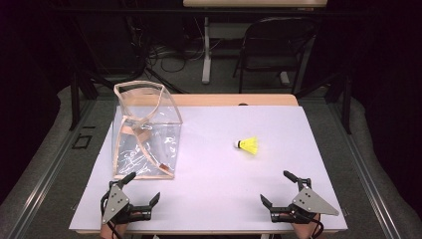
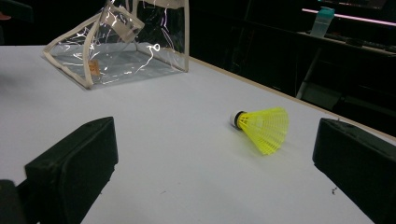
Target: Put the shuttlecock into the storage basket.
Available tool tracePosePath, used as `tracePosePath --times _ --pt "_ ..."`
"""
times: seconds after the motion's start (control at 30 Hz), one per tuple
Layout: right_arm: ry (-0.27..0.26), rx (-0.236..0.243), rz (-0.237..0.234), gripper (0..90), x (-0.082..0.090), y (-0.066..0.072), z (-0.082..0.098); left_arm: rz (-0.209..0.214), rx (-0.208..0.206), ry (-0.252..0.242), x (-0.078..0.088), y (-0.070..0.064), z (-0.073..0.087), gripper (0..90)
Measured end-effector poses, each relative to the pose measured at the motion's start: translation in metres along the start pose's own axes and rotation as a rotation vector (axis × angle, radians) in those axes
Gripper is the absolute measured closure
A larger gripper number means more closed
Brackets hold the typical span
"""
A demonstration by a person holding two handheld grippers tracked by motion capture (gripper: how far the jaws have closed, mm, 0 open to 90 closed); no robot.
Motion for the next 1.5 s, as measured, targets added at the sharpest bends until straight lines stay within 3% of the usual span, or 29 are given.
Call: tracePosePath --times 0.33,0.67,0.97,1.5 --pt "0.016 -0.008 -0.019 0.0 -0.004 0.000 0.002 0.012 -0.002 0.002 0.000 -0.002 0.000 0.0" --pt "0.068 -0.018 -0.039 0.0 -0.015 -0.003 0.008 0.020 -0.004 0.006 -0.001 -0.004 0.000 0.0" --pt "0.127 -0.064 -0.058 0.0 -0.029 -0.013 0.015 0.027 -0.008 0.009 -0.002 -0.005 0.000 0.0" --pt "0.207 -0.101 -0.102 0.0 -0.056 -0.029 0.018 0.027 -0.013 0.014 -0.003 -0.005 0.001 0.0"
Point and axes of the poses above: each handheld gripper's, and its own axes: x roughly backward along the jaws, z roughly out of its underside, y roughly to its left, the point moved 10 cm from there along -x, roughly forward along the jaws, and after that the axes turned 7 degrees about -z, right-handed, at the moved point
